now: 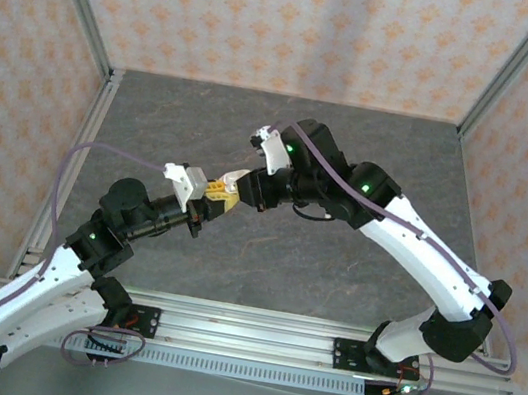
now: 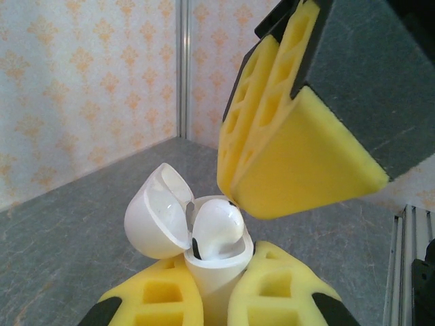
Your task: Insert the wireless bluetooth earbuds into the charging case
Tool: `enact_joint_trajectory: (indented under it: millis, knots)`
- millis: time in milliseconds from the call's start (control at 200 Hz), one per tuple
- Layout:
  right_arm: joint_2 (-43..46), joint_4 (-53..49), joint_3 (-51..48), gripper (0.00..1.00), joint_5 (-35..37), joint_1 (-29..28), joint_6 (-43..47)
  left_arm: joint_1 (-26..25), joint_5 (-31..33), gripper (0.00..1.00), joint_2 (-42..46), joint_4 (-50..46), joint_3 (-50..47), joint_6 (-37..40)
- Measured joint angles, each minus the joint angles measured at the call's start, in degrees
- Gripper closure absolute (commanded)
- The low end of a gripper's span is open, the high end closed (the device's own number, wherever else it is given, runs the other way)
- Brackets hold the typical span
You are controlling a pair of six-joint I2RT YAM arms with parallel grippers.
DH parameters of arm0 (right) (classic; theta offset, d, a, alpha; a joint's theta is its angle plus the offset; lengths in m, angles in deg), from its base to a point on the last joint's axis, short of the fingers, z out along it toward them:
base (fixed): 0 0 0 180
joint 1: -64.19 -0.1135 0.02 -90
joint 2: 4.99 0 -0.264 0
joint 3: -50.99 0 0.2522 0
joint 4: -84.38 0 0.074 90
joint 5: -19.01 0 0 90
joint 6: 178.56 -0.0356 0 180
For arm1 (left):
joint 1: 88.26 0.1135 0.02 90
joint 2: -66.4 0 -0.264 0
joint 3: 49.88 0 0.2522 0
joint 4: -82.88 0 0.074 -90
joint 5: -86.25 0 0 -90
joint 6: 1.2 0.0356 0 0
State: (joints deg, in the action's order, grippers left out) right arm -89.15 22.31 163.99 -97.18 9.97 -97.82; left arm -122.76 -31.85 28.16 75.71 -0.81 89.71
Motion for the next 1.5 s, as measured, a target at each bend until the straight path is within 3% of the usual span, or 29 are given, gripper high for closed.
enact_joint_trajectory:
  millis: [886,1196,1351,1501]
  knots:
    - [-0.96,1.07,0.42,0.84,-3.17,2.08,-1.16,0.00,0.02,1.00,-0.28,-0.85,0.33,0.09]
    - [4.37,-3.13,1.03,0.81,6.84,12.13,-5.75,-0.02,0.15,1.00,-0.26,-0.87,0.33,0.28]
    - [7.10,-3.04,-8.87,0.76,12.68,17.81,-8.59,0.00,0.24,1.00,-0.28,-1.29,0.33,0.63]
    - [5.53,-1.27,-21.33,0.78,13.38,22.38,-10.29,-0.02,0.24,1.00,-0.33,-1.66,0.33,0.68]
